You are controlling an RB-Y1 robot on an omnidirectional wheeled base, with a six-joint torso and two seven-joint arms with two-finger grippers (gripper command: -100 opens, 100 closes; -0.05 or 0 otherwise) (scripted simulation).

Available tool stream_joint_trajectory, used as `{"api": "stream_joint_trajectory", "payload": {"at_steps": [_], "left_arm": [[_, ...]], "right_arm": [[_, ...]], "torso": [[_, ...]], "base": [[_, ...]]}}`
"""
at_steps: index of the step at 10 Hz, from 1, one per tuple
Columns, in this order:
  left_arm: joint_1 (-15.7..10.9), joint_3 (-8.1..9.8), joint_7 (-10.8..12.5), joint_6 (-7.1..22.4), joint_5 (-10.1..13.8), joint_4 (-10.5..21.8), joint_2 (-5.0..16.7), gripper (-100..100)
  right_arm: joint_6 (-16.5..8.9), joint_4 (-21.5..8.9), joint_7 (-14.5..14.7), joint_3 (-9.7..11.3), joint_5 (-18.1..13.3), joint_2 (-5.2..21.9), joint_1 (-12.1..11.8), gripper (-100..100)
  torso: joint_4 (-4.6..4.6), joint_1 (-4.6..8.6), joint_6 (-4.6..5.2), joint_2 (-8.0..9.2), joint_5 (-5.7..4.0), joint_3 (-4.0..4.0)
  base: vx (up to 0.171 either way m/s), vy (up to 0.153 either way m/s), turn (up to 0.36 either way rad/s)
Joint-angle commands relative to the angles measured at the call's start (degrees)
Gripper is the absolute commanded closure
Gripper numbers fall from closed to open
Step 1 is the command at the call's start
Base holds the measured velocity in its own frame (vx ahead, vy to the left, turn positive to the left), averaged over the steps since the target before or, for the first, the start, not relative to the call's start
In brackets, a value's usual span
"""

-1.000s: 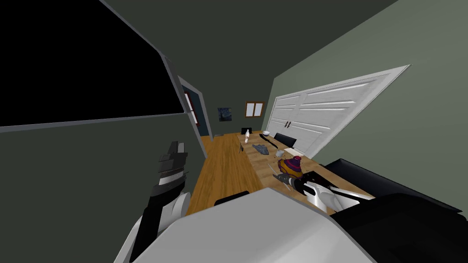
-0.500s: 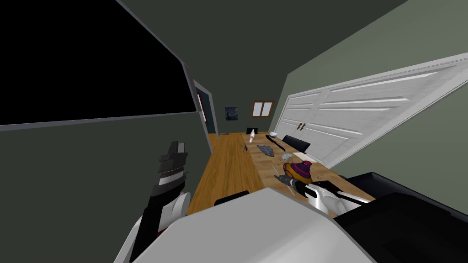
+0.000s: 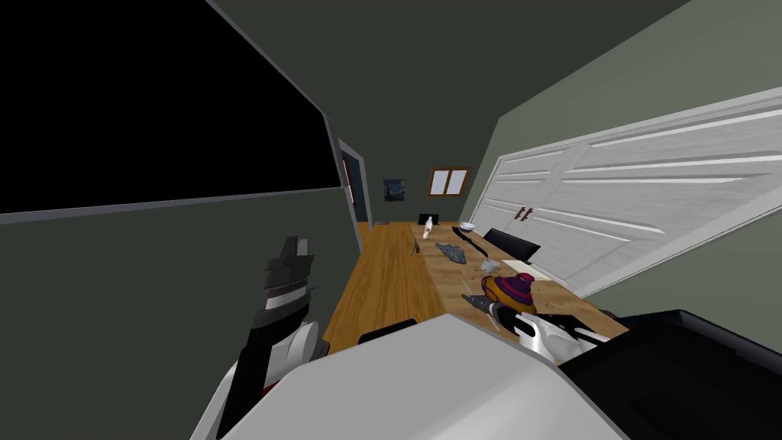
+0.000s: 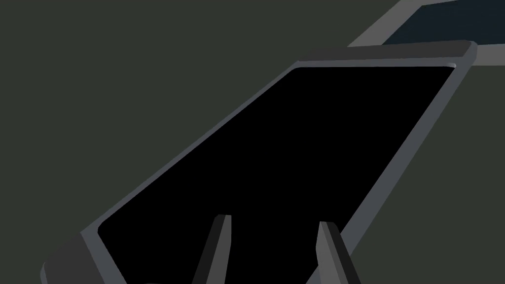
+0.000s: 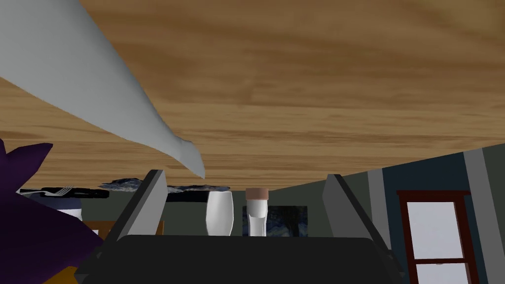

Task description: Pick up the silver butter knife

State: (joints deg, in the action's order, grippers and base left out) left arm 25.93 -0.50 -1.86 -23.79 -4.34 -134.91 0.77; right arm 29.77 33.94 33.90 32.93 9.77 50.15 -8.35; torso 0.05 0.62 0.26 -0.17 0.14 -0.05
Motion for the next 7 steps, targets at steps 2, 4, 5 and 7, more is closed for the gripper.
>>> {"api": "stream_joint_trajectory", "payload": {"at_steps": [2,4,5,7], "left_arm": [[0.00,0.00,0.00,0.00,0.00,0.00,0.00,0],[0.02,0.01,0.00,0.00,0.00,0.00,0.01,0],[0.02,0.01,0.00,0.00,0.00,0.00,0.01,0],[0.02,0.01,0.00,0.00,0.00,0.00,0.01,0]], "right_arm": [[0.24,-2.89,-1.38,-3.96,-2.51,-1.41,0.78,-100],[0.24,-2.89,-1.38,-3.96,-2.51,-1.41,0.78,-100],[0.24,-2.89,-1.38,-3.96,-2.51,-1.41,0.78,-100],[0.24,-2.89,-1.38,-3.96,-2.51,-1.41,0.78,-100]], "torso": [[0.02,-0.06,-0.03,0.03,0.02,0.03],[-0.03,0.22,0.02,-0.23,-0.03,-0.12],[-0.04,0.25,0.01,-0.27,-0.05,-0.14],[-0.04,0.22,0.00,-0.25,-0.04,-0.13]], "base": [[-0.053,0.054,0.175],[0.010,-0.010,-0.033],[0.007,-0.007,-0.022],[-0.008,0.008,0.026]]}}
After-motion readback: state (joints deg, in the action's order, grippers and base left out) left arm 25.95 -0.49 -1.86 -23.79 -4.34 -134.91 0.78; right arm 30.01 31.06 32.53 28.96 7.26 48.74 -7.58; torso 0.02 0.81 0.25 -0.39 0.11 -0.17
